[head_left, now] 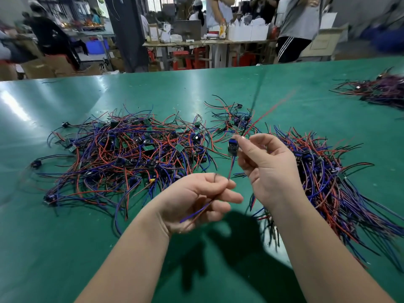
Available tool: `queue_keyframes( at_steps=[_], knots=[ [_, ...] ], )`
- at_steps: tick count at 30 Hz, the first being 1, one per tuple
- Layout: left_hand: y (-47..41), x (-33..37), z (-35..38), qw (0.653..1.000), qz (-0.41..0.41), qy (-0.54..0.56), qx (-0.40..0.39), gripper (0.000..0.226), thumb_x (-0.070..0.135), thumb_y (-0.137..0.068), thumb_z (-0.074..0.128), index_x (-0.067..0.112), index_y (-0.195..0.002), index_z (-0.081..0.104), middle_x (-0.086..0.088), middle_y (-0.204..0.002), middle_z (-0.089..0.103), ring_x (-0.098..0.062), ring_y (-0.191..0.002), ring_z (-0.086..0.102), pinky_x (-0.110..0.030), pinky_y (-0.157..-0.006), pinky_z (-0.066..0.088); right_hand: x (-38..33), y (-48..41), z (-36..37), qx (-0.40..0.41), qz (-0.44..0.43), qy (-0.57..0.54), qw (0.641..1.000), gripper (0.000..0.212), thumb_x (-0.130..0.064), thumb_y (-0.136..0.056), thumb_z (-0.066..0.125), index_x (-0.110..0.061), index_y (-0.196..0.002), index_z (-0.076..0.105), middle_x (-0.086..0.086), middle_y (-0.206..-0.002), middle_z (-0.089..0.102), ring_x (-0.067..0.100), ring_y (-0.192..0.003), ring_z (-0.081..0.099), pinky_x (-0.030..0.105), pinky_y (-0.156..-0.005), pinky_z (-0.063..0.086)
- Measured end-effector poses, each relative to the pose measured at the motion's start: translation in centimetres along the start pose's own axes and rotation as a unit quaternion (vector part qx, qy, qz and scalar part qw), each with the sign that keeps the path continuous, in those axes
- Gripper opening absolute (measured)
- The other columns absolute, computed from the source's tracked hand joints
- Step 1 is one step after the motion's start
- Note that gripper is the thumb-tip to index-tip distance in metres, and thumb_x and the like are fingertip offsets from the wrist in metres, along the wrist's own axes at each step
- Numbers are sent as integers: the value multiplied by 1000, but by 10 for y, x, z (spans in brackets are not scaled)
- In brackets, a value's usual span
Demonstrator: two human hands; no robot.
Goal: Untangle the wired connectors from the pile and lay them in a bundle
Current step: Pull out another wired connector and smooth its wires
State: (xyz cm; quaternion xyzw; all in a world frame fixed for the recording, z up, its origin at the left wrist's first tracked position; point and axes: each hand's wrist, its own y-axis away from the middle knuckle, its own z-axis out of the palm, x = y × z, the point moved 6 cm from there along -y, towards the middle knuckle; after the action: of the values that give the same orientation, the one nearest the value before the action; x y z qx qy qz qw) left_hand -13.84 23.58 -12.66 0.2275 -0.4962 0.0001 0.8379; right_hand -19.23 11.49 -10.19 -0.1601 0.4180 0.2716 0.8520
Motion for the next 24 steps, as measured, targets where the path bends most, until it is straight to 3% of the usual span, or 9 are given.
queue_keyframes(
  at_steps=[4,8,12,18,24],
  knots=[
    [-3,-2,-2,998,9,-62,-19,17,15,-78,69,8,-89,57,-12,-76,72,-14,-49,66,-19,-42,48,-2,-2,2,-47,1,68,997,26,-13,-58,75,-16,-83,68,2,-70,70,13,-63,63,18,-54,49],
    [-12,6,-15,987,111,-64,99,39,33,-66,73,6,-94,67,-10,-85,74,-20,-70,72,-25,-56,57,9,0,6,-87,9,168,982,20,6,-75,70,-12,-83,71,-2,-68,70,10,-62,62,18,-55,49],
    [-12,11,-23,966,197,-51,161,36,30,-66,71,2,-89,70,-9,-76,73,-14,-67,69,-23,-60,56,17,4,13,-133,18,211,968,21,5,-79,67,-15,-77,72,-2,-67,70,8,-63,59,17,-63,52],
    [-10,11,-19,970,179,-105,128,24,27,-65,72,7,-78,69,-10,-73,72,-13,-58,67,-22,-55,54,1,0,2,-88,-22,263,961,9,-6,-77,73,-13,-72,70,-2,-55,66,3,-49,57,13,-47,39],
    [-2,3,-14,977,87,-193,24,13,25,-66,74,13,-63,72,-10,-77,73,-14,-60,67,-23,-58,55,-18,-11,-17,1,-45,169,985,14,1,-77,71,-12,-76,68,-1,-59,68,9,-57,65,15,-51,47]
  ],
)
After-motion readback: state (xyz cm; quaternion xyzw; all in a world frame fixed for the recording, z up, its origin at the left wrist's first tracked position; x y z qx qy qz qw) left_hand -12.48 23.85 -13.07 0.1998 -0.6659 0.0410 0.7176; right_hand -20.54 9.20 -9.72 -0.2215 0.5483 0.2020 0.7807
